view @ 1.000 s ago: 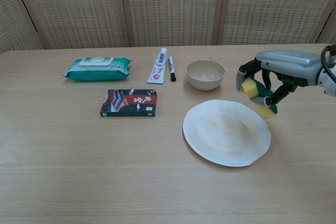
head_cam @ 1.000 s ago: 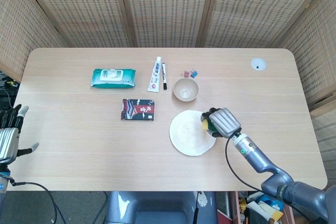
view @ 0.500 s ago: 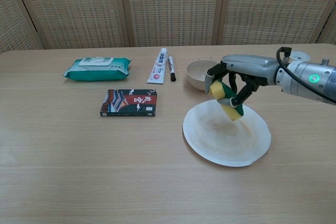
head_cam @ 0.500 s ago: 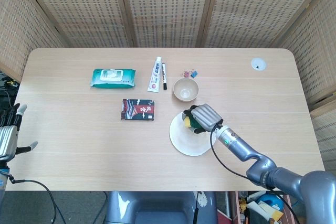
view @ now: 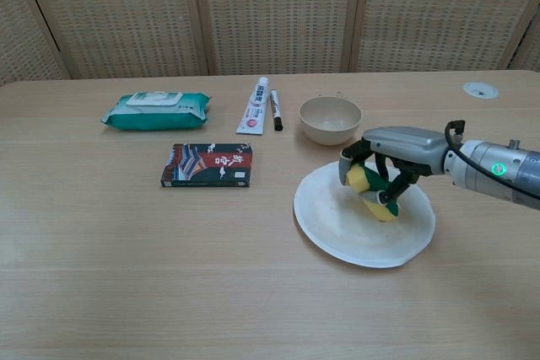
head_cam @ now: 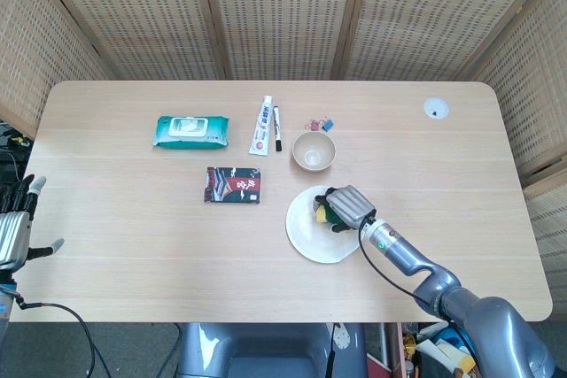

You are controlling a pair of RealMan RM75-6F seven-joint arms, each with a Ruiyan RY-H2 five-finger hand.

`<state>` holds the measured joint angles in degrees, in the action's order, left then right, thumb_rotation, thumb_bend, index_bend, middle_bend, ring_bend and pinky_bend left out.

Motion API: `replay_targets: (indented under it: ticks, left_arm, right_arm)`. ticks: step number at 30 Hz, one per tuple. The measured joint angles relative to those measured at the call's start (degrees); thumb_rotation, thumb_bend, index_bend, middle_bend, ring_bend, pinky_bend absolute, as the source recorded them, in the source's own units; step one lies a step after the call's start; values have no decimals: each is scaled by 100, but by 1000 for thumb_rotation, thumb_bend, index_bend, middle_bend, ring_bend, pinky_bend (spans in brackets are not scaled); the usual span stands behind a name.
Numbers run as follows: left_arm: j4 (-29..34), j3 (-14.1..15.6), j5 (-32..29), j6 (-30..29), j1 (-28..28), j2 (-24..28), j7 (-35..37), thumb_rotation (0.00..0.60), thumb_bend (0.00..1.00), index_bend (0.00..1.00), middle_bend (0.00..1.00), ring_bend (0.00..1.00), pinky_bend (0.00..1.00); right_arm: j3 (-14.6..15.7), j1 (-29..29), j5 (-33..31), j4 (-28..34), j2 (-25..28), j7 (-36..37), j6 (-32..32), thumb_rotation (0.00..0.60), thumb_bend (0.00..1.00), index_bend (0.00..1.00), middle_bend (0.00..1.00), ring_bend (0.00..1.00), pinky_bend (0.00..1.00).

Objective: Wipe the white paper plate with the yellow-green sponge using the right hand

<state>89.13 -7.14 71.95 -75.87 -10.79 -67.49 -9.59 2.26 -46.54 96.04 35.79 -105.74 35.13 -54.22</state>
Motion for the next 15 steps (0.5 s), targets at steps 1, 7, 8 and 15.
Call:
replay_targets:
  ticks: [1, 7, 8, 15]
  left_arm:
    - [-4, 2, -4, 6, -4, -3, -5, 600, 0, 0, 0, 0, 0]
    - [-7, 24, -17, 37, -21, -14, -21, 600, 0, 0, 0, 0, 0]
    - [-4, 27, -15, 39, -22, -15, -22, 600, 0, 0, 0, 0, 0]
    - [5, 43, -9, 38, -28, -15, -26, 600, 0, 0, 0, 0, 0]
  right_arm:
    - [31, 12, 12, -60, -29, 38, -12, 600, 406, 422, 523, 346, 514]
    - [241, 74, 117, -463, -209, 252, -81, 600, 427, 427, 525, 346, 514]
    - [282, 88, 137, -534, -244, 311, -93, 600, 431, 428, 525, 346, 514]
    - [411, 144, 218, -821, -362, 411, -234, 600, 432, 430, 527, 347, 514]
